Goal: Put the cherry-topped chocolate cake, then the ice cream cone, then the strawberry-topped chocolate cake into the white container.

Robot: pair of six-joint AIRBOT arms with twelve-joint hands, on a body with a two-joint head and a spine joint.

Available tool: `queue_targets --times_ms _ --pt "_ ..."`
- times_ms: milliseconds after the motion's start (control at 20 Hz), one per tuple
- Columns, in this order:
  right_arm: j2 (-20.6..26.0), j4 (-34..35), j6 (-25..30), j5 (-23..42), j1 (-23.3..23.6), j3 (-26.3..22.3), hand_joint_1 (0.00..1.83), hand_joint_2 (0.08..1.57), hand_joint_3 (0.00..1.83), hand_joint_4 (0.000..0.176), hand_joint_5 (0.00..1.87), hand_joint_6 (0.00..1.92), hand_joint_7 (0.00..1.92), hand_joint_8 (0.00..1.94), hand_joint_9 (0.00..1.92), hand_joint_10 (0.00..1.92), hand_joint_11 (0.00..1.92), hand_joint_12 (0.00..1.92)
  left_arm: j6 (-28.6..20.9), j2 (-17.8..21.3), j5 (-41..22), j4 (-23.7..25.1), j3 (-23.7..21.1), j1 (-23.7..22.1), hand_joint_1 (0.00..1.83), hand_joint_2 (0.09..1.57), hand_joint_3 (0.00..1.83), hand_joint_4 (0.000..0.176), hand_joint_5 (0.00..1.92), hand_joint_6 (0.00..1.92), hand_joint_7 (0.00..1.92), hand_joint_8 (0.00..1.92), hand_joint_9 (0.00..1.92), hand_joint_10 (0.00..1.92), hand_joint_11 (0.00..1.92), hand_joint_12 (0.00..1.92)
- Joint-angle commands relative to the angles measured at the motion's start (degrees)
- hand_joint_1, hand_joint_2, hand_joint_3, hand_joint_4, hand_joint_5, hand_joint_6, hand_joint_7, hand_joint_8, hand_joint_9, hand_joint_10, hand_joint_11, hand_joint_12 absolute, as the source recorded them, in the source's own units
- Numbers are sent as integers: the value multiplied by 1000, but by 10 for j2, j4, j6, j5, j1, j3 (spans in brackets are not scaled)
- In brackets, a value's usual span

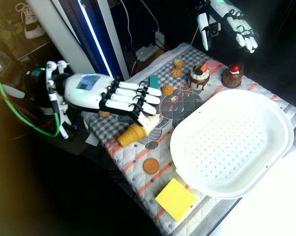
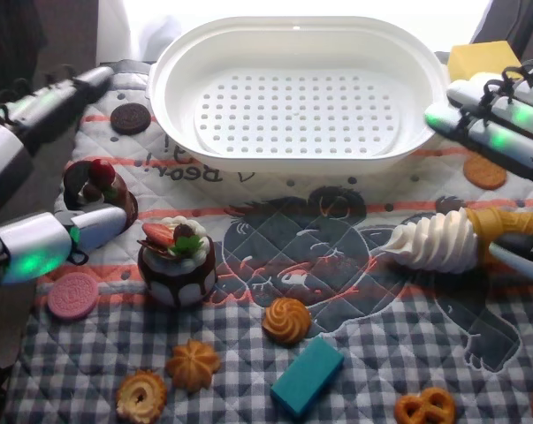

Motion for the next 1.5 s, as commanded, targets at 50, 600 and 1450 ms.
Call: queue_targets --times_ms 50,600,1450 --pt "4 -1 -2 75 1 -2 717 1215 12 0 0 0 0 0 3 1 0 978 -3 0 -63 8 5 -3 636 1196 4 85 0 0 0 0 0 0 0 421" --pt "0 5 2 79 -8 -1 626 1234 5 0 0 0 6 2 68 54 0 1284 -3 -60 41 -61 77 -31 932 1138 0 35 89 3 0 0 33 4 0 943" --pt "-3 12 6 87 -18 -2 671 1300 0 0 0 0 0 0 15 7 0 925 -3 -81 31 -77 101 -60 1206 1241 0 0 695 1307 777 1467 714 1602 631 1861"
